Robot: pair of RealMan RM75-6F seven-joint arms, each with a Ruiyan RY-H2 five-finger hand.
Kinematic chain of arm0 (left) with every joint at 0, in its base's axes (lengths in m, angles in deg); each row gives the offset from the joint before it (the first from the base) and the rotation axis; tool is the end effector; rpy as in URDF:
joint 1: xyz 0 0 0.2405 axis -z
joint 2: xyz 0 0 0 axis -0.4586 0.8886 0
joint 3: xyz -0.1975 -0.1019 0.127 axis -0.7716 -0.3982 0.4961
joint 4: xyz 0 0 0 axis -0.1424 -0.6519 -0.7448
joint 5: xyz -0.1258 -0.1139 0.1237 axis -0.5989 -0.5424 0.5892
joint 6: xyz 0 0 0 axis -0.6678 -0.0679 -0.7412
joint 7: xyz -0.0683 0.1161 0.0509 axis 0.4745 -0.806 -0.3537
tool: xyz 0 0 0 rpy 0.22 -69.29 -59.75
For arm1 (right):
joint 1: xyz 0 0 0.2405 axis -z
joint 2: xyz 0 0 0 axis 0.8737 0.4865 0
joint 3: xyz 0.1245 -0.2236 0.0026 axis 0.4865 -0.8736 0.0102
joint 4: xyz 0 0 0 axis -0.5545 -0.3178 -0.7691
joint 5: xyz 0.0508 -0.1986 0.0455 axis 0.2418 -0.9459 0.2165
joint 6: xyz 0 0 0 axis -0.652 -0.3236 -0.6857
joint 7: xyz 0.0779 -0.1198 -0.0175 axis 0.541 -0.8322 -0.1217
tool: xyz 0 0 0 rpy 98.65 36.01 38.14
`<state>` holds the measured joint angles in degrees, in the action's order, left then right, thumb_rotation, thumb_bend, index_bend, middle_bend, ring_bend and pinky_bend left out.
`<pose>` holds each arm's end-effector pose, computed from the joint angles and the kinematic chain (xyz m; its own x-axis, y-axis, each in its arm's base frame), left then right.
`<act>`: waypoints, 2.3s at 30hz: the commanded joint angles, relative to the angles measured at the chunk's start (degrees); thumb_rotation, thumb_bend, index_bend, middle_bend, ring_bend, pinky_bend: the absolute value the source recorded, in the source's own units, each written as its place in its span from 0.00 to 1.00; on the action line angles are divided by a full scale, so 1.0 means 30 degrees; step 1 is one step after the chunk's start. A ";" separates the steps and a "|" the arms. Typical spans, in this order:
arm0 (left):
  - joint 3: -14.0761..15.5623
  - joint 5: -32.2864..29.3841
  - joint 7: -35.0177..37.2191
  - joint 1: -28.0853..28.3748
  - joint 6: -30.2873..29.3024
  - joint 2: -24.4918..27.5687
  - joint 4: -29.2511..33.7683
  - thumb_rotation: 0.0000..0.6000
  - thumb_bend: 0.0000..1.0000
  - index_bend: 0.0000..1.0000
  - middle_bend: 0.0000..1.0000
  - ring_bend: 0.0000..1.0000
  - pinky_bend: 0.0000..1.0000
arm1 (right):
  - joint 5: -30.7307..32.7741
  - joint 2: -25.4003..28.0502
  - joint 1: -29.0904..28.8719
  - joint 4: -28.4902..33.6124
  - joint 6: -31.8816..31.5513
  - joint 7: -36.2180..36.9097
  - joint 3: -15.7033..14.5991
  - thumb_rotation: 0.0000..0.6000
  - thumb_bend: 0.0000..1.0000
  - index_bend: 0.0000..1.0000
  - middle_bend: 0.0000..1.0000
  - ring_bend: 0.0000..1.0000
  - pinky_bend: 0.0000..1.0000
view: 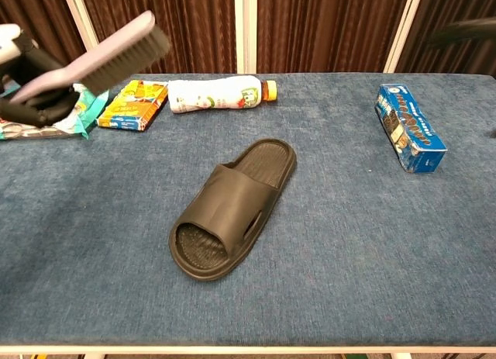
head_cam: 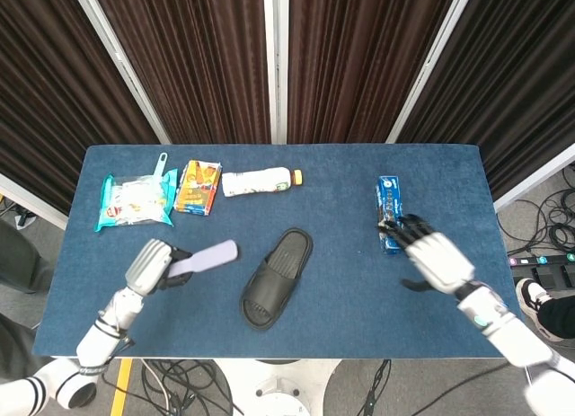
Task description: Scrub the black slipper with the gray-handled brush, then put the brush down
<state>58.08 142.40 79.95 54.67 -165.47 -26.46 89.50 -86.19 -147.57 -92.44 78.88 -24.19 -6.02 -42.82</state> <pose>-0.2122 0.2725 0.0260 -0.0434 0.2553 0.9659 0.8728 -0.4607 0.1610 -0.1985 -0.2972 0.1130 0.5549 -0.2750 0.7852 -0.7713 -0.5237 0.3617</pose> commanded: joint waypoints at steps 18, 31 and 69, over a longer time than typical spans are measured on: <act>0.1675 0.3116 -0.1767 0.1300 0.0107 -0.2759 -0.3848 1.00 0.61 1.00 1.00 1.00 1.00 | 0.6580 -1.0535 -1.1230 -0.8956 1.0467 -0.7173 0.0781 1.00 0.10 0.00 0.00 0.00 0.00; 0.1201 0.1819 -0.1547 0.2387 0.1894 -0.4369 -0.6161 1.00 0.61 1.00 1.00 1.00 1.00 | 0.9502 -1.2299 -1.2903 -1.0885 1.0351 -0.9139 -0.0557 1.00 0.08 0.00 0.00 0.00 0.00; 0.3918 0.3309 -0.0429 0.3251 0.1029 -0.6657 -1.0840 1.00 0.61 1.00 1.00 1.00 1.00 | 1.0574 -1.3238 -1.3705 -1.1882 0.8872 -0.9237 -0.1854 1.00 0.17 0.57 0.42 0.19 0.15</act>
<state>69.12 151.58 79.12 64.65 -161.27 -47.40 55.34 -54.47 -187.27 -133.54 43.25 2.44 -33.72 -48.37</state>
